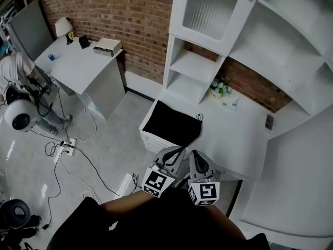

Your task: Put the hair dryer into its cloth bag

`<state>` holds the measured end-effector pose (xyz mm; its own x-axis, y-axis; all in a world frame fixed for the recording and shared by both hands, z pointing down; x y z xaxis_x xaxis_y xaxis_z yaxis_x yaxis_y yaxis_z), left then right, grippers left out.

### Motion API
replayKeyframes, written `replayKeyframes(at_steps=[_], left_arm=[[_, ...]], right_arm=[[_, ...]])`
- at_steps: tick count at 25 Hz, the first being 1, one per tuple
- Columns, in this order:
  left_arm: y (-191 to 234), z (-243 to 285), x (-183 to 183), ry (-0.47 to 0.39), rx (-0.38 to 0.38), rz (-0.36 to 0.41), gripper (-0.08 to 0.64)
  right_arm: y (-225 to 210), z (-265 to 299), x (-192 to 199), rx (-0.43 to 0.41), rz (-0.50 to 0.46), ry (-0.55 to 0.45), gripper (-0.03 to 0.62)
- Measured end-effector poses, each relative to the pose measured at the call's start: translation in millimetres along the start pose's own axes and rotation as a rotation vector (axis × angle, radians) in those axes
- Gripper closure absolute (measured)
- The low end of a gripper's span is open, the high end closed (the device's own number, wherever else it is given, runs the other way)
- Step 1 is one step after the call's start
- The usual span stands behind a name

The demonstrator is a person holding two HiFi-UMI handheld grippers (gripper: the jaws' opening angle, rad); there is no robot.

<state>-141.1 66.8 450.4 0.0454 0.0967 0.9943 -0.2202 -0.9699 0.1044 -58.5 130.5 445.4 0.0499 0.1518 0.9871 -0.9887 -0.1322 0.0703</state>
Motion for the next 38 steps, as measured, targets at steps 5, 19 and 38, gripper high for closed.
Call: replayKeyframes(at_steps=[5, 19, 38], left_arm=[[-1, 14, 1, -0.028, 0.018, -0.014, 0.543], [-20, 40, 1, -0.035, 0.073, 0.042, 0.543], [-36, 31, -1, -0.024, 0.079, 0.054, 0.543]], right_arm=[[-12, 6, 3, 0.003, 0.01, 0.007, 0.568], [-35, 1, 1, 0.091, -0.056, -0.029, 0.572], [-28, -12, 6, 0.077, -0.053, -0.018, 0.574]])
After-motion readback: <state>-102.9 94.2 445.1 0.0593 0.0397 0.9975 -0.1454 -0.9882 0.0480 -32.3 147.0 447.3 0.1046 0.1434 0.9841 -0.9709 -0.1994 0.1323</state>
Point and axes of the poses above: the fingertips, and each gripper's own axes: z forward along the fingers, y to its left, x out of its underside, the point moved 6 cm from there along -z, backward along the fingers, and after that the axes turned 7 degrees about x, right-handed, at the moved point
